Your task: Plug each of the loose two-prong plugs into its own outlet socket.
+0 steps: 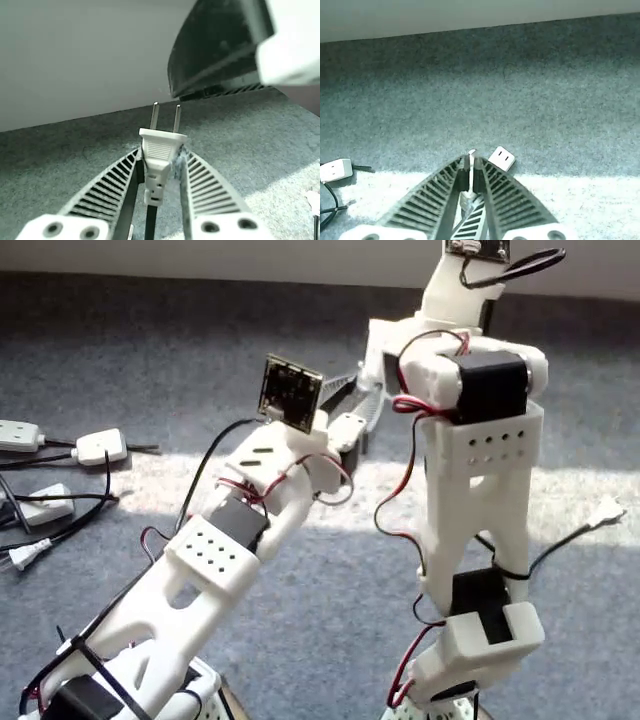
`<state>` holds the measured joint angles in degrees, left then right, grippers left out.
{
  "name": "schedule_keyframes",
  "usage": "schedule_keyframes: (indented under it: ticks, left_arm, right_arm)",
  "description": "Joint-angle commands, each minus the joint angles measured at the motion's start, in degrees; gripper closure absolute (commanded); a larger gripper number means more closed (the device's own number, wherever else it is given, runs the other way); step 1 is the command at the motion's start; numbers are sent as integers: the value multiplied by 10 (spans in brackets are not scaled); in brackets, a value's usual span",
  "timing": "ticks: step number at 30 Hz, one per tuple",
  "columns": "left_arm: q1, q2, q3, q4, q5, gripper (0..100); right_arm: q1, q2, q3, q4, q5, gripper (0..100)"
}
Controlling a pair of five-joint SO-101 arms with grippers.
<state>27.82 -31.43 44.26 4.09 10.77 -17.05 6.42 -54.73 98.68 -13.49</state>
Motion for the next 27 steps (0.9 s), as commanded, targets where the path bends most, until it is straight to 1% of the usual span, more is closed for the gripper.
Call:
schedule_keyframes:
  ticks: [1, 6, 15, 19, 22, 27]
  left_arm:
    - [20, -22, -22, -12, -8, 995]
    - [34, -22, -22, -12, -9, 995]
    - [32, -33, -28, -15, -9, 995]
    - [32, -87, -25, -13, -9, 995]
    - [32, -127, -24, -12, -9, 995]
    - [32, -138, -23, -12, -9, 995]
  right_arm:
    - [-5, -21, 7, 7, 6, 969]
    - [-18, 0, 16, 6, 3, 969]
    - [-16, 0, 17, 21, 6, 970]
    - [15, 1, 23, 21, 6, 991]
    - [30, 0, 61, 18, 6, 991]
    - [47, -1, 106, 16, 6, 991]
